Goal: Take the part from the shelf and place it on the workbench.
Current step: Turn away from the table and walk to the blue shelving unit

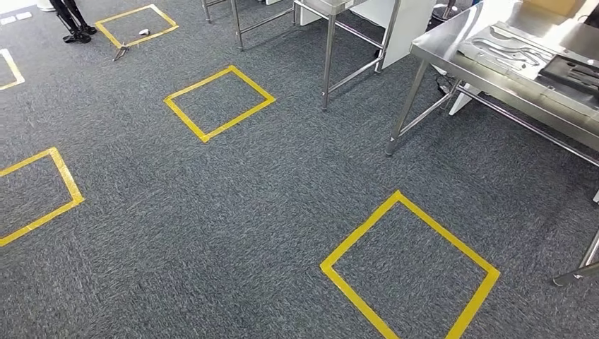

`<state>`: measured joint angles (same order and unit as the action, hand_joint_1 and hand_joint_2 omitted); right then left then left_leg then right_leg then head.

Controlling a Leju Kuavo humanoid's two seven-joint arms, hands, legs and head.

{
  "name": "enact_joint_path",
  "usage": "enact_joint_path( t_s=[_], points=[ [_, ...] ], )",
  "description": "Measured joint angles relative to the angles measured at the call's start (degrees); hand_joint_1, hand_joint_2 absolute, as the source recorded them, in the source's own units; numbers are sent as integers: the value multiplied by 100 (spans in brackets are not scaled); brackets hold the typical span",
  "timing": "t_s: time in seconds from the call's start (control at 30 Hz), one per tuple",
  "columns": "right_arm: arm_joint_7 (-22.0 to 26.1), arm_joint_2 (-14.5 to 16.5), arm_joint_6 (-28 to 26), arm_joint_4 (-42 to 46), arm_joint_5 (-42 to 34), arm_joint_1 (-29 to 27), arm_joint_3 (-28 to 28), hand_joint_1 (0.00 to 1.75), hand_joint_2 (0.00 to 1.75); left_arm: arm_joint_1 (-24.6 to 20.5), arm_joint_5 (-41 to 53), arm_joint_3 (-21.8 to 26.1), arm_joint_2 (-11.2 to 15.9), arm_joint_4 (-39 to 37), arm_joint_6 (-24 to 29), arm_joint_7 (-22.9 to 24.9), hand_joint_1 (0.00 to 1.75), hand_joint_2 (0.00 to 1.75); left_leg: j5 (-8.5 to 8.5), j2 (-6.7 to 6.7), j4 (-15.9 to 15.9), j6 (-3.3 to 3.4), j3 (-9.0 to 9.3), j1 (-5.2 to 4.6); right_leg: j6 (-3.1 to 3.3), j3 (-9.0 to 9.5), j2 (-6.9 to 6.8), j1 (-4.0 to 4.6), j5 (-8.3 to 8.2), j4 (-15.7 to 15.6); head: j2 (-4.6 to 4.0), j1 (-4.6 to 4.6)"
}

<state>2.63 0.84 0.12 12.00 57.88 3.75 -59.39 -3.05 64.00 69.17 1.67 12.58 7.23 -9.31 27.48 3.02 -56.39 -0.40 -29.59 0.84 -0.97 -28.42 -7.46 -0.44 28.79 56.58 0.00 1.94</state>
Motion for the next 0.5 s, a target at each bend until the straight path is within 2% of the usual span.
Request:
enact_joint_path(
  t_s=[0.03, 0.07, 0.13, 0.17, 0.2, 0.23, 0.27, 0.3, 0.37, 0.4, 0.43, 0.5],
  points=[
    [-26, -15, -22, 0, 72, 3, 108, 0, 0, 11, 116, -101, 13, 1, 32, 40, 0, 0, -20, -67, 12, 39, 3, 8, -39, -10, 109, -16, 65, 60, 0, 0],
    [-34, -29, -42, 0, 101, 1, 189, 0, 0, 14, 216, -203, 27, 1, 62, 69, 0, 0, -46, -134, 25, 78, 0, 15, -71, -76, 277, -31, 195, 229, 0, 0],
    [-36, -53, -71, -1, 105, -18, 282, 0, 0, 2, 332, -376, 49, 3, 114, 89, 0, 0, -83, -270, 31, 134, -30, 10, -96, -398, 631, -42, 596, 910, 0, 0],
    [-36, -65, -79, -1, 103, -29, 312, 0, 0, -3, 356, -442, 56, 4, 126, 89, 0, 0, -94, -349, 29, 151, -48, -3, -92, -603, 696, -39, 765, 1315, 0, 0],
    [-27, -75, -86, -1, 84, -39, 338, 0, 0, 0, 354, -490, 62, 4, 131, 82, 0, 0, -100, -431, 27, 159, -58, -18, -80, -757, 718, -34, 834, 1600, 0, -1],
    [6, -84, -104, -1, 19, -45, 354, 0, 0, 8, 299, -521, 66, 5, 133, 50, 0, 0, -103, -516, 25, 163, -60, -33, -59, -820, 729, -29, 778, 1681, 0, 0],
    [68, -86, -127, -1, -114, -47, 346, 0, 0, 13, 146, -524, 71, 5, 116, -18, 0, 0, -104, -603, 24, 165, -52, -50, -26, -772, 748, -21, 603, 1522, 0, 0],
    [166, -88, -149, -1, -327, -44, 302, 0, 0, 6, -143, -479, 74, 5, 69, -127, 0, 0, -104, -685, 23, 165, -40, -65, 21, -629, 801, -10, 355, 1164, 0, 0],
    [396, -95, -164, 0, -867, -27, 103, 0, 0, -54, -980, -220, 79, 6, -123, -388, 0, 0, -106, -836, 14, 152, -41, -81, 140, -315, 1055, 11, -32, 384, 0, 0],
    [502, -97, -152, 1, -1126, -12, -40, 0, 0, -99, -1400, -13, 91, 8, -243, -490, 0, 0, -112, -904, 10, 130, -58, -75, 180, -227, 1145, 23, -113, 157, 0, -1],
    [590, -98, -132, 1, -1349, 10, -187, 0, 0, -136, -1722, 200, 104, 10, -349, -559, 0, 0, -120, -969, 8, 100, -82, -61, 205, -194, 1189, 35, -123, 61, 0, 0],
    [747, -85, -64, 1, -1773, 69, -482, 0, 0, -174, -2140, 589, 147, 17, -474, -638, 0, 0, -135, -1066, 18, 28, -117, -42, 217, -171, 1075, 31, -144, -7, 0, 0]
  ],
)
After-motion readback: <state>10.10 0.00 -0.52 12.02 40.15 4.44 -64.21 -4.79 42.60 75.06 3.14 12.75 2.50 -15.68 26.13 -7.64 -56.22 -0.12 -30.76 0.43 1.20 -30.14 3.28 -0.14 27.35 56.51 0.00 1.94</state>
